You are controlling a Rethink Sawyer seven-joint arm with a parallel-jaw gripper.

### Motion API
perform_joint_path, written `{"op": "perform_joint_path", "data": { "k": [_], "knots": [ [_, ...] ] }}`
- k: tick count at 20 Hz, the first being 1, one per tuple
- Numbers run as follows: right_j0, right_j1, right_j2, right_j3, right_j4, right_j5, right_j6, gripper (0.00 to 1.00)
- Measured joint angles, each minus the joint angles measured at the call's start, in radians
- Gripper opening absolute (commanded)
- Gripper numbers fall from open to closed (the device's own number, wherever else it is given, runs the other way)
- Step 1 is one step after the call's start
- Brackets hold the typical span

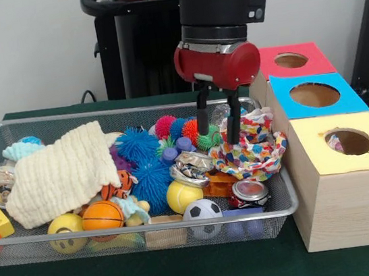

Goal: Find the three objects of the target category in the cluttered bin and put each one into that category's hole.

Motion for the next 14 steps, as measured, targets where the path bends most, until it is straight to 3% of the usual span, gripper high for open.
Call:
{"op": "perform_joint_path", "data": {
  "k": [14],
  "knots": [
    [-0.03, -0.016, 0.0, 0.086, -0.068, -0.055, 0.0, 1.0]
  ]
}}
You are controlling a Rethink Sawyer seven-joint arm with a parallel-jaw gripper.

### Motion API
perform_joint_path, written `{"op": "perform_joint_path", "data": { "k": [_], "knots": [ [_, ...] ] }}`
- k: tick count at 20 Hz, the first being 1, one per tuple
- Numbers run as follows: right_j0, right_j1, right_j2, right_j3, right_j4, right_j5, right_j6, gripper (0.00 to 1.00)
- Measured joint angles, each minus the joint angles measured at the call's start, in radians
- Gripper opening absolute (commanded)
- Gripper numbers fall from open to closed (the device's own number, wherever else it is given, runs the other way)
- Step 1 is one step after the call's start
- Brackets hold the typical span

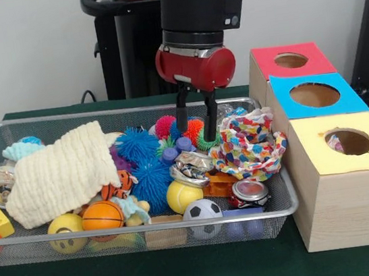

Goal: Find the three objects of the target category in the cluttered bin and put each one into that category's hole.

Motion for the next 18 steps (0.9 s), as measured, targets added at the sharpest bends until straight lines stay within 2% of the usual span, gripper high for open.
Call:
{"op": "perform_joint_path", "data": {
  "k": [10, 18],
  "knots": [
    [0.005, -0.001, 0.0, 0.056, -0.006, -0.052, 0.0, 1.0],
    [0.052, 0.012, -0.001, 0.101, -0.005, -0.127, 0.0, 1.0]
  ]
}}
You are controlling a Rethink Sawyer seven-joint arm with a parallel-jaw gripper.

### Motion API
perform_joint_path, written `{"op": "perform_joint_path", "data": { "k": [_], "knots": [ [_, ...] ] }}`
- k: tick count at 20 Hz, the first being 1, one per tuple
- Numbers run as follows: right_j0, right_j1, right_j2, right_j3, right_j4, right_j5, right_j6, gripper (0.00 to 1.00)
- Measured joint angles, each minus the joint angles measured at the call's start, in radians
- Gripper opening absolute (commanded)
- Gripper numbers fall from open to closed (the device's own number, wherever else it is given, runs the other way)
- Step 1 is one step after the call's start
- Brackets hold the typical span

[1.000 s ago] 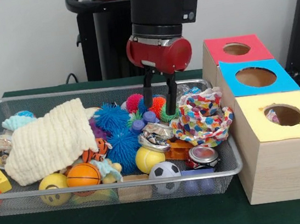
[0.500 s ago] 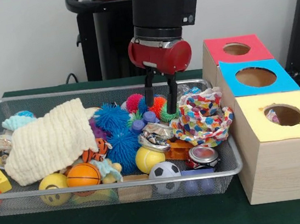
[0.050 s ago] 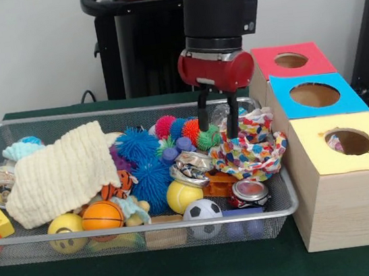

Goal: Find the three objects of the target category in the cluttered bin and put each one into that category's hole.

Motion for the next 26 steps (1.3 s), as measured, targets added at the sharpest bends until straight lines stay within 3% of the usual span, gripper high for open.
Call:
{"op": "perform_joint_path", "data": {
  "k": [12, 26],
  "knots": [
    [0.075, 0.049, -0.011, 0.02, 0.001, -0.044, 0.0, 1.0],
    [0.118, 0.266, -0.065, -0.005, 0.031, -0.188, 0.0, 1.0]
  ]
}}
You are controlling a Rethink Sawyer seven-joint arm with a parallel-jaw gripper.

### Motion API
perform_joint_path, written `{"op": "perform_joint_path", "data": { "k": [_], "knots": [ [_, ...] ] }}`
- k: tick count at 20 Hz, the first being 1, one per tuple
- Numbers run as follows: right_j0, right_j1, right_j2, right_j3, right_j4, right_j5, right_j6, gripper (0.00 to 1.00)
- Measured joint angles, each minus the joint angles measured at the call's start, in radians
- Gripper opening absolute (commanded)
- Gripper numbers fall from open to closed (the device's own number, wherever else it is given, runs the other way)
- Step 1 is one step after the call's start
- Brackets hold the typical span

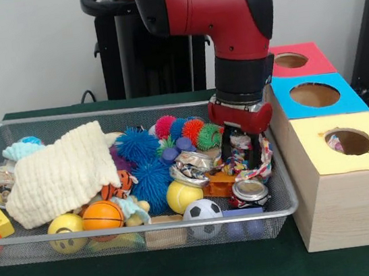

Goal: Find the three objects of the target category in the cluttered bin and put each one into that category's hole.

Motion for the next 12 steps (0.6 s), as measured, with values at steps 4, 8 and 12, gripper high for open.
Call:
{"op": "perform_joint_path", "data": {
  "k": [4, 8, 12],
  "knots": [
    [0.015, 0.043, -0.019, -0.023, 0.025, -0.027, 0.0, 1.0],
    [0.031, 0.068, -0.041, -0.051, 0.052, -0.033, 0.0, 1.0],
    [0.047, 0.078, -0.059, -0.061, 0.073, -0.033, 0.0, 0.0]
  ]
}}
